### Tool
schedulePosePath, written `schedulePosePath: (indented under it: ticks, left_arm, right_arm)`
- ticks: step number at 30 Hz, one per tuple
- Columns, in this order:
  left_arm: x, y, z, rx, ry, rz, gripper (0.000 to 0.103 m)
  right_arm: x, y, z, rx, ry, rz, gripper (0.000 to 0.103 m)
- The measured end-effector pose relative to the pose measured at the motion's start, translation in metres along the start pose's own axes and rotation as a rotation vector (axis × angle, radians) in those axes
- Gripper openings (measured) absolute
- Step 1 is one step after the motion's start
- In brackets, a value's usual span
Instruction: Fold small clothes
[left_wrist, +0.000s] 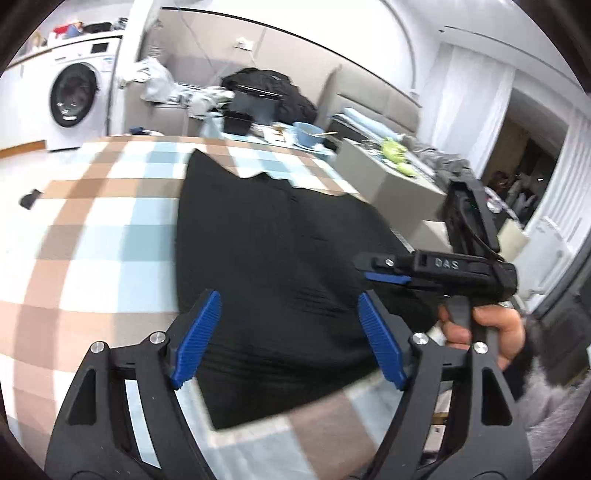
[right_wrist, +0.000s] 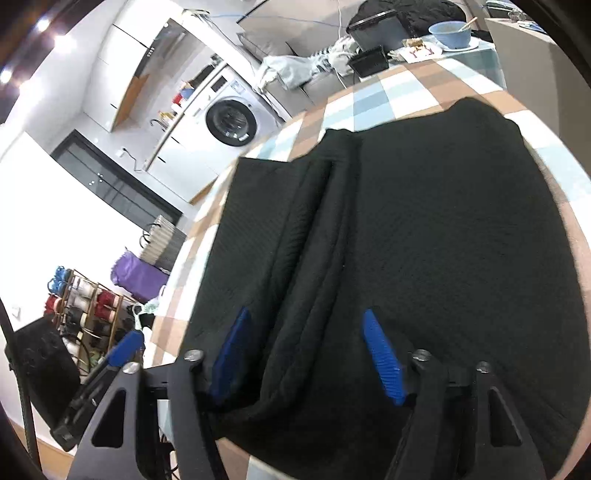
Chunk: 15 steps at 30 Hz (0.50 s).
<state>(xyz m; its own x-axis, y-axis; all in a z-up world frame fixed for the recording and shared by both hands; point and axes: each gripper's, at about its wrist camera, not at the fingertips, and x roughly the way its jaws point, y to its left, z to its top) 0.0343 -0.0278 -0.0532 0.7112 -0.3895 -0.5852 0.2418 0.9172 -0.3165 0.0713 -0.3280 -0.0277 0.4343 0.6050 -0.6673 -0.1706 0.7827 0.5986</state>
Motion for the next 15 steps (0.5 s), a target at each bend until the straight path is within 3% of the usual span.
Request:
schedulePosePath:
  ticks: [1, 3, 4, 5, 8, 9, 12, 13, 14, 15]
  left_arm:
    - [0.004, 0.007, 0.002, -0.010, 0.008, 0.026, 0.075]
    - [0.011, 0.021, 0.006, -0.039, 0.031, 0.064, 0.075]
    - [0.012, 0.027, 0.007, -0.052, 0.039, 0.077, 0.075]
    - [0.017, 0.033, 0.008, -0.066, 0.049, 0.083, 0.075]
    - [0.025, 0.050, 0.011, -0.086, 0.071, 0.097, 0.075]
    - [0.028, 0.052, 0.011, -0.085, 0.077, 0.101, 0.075]
    - [0.049, 0.051, 0.011, -0.061, 0.122, 0.106, 0.075]
    - [0.054, 0.050, 0.010, -0.048, 0.137, 0.110, 0.075]
    - [0.060, 0.050, 0.009, -0.034, 0.155, 0.111, 0.075]
    - [0.062, 0.047, 0.006, -0.024, 0.170, 0.111, 0.075]
  right_arm:
    - [0.010, 0.000, 0.002, -0.005, 0.025, -0.006, 0.043]
    - [0.020, 0.002, 0.005, -0.009, 0.048, -0.027, 0.028]
    - [0.024, 0.007, 0.008, -0.055, 0.039, -0.040, 0.011]
    - [0.025, 0.012, 0.009, -0.083, 0.041, -0.047, 0.004]
    - [0.003, 0.029, 0.014, -0.157, -0.038, 0.067, 0.004]
    - [-0.002, 0.031, 0.014, -0.178, -0.053, 0.057, 0.004]
    - [0.007, 0.012, 0.009, -0.159, -0.001, -0.109, 0.005]
    - [0.015, 0.000, 0.005, -0.139, 0.043, -0.210, 0.005]
    - [0.011, -0.003, 0.003, -0.139, 0.017, -0.183, 0.007]
    - [0.007, -0.003, 0.002, -0.137, 0.007, -0.188, 0.016]
